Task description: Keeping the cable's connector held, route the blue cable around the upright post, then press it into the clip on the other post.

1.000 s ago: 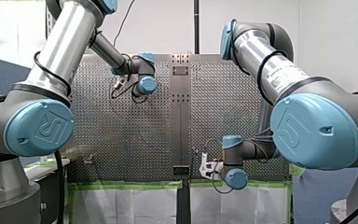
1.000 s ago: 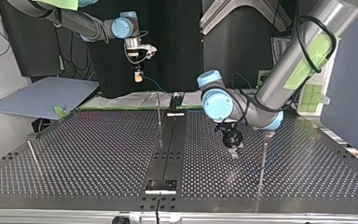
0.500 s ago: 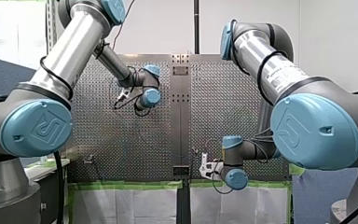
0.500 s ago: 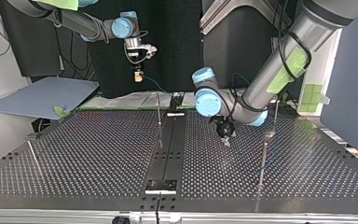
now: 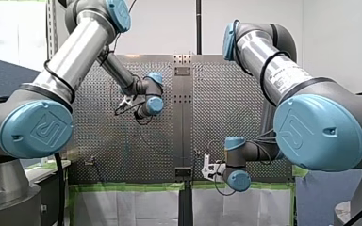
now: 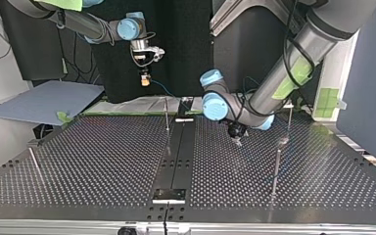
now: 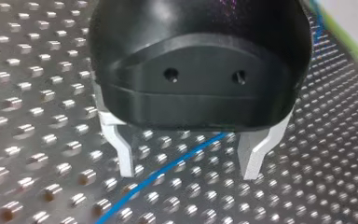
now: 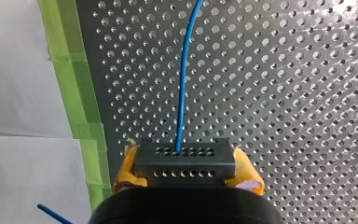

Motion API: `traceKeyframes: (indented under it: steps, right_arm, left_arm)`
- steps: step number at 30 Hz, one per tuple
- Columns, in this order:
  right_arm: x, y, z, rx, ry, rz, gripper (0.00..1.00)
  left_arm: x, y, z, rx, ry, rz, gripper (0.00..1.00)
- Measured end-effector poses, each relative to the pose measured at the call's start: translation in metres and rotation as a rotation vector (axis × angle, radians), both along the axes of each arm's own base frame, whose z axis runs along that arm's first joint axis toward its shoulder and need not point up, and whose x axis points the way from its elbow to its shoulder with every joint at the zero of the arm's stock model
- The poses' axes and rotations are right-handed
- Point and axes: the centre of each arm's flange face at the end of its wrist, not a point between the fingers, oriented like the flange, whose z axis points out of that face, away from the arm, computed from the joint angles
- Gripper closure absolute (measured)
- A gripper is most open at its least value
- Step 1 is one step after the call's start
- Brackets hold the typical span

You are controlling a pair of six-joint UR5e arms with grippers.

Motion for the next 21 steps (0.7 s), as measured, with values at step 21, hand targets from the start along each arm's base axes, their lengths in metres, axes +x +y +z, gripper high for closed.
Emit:
traceKeyframes:
  steps: [21]
  right_arm:
    - [0.000,0.000,0.000,0.000,0.002,0.000,1.00]
  left_arm:
    - [-0.002,-0.003,-0.060,0.027,0.087,0.007,0.00]
